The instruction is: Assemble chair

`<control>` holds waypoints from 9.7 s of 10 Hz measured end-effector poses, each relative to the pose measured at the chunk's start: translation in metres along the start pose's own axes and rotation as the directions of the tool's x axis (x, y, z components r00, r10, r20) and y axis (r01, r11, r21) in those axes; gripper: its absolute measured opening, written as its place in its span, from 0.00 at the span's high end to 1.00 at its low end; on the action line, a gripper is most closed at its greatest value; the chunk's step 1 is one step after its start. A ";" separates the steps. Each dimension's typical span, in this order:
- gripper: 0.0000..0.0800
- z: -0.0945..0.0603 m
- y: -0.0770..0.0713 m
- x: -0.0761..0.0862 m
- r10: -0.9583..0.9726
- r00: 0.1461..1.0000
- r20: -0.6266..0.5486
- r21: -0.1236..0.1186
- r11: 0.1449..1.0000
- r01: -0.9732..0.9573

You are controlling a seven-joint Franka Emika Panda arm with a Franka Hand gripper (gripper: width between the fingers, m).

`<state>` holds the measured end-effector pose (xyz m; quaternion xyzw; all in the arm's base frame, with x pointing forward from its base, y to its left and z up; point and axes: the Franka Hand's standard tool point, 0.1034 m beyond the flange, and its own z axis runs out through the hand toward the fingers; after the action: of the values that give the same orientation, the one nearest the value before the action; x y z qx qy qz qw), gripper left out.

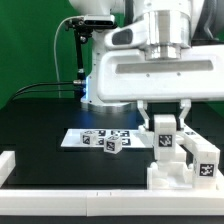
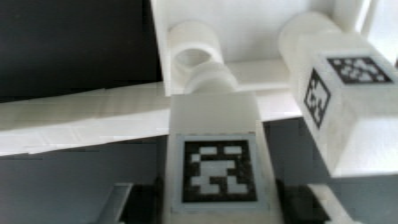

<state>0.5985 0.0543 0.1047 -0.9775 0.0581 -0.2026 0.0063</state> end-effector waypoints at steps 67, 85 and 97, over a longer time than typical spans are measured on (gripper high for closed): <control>0.54 0.028 0.011 -0.001 0.984 0.126 0.123 -0.291 0.157 -0.944; 0.64 0.026 -0.007 0.002 0.994 0.038 0.106 -0.328 0.071 -0.942; 0.19 0.028 -0.009 -0.001 0.819 0.520 0.242 -0.241 0.570 -0.786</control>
Offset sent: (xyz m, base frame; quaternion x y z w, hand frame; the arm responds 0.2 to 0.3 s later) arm 0.0048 0.0060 -0.0063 0.0188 0.0076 0.0133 0.9997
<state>0.6100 0.0627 0.0787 -0.8579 0.5103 -0.0086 0.0591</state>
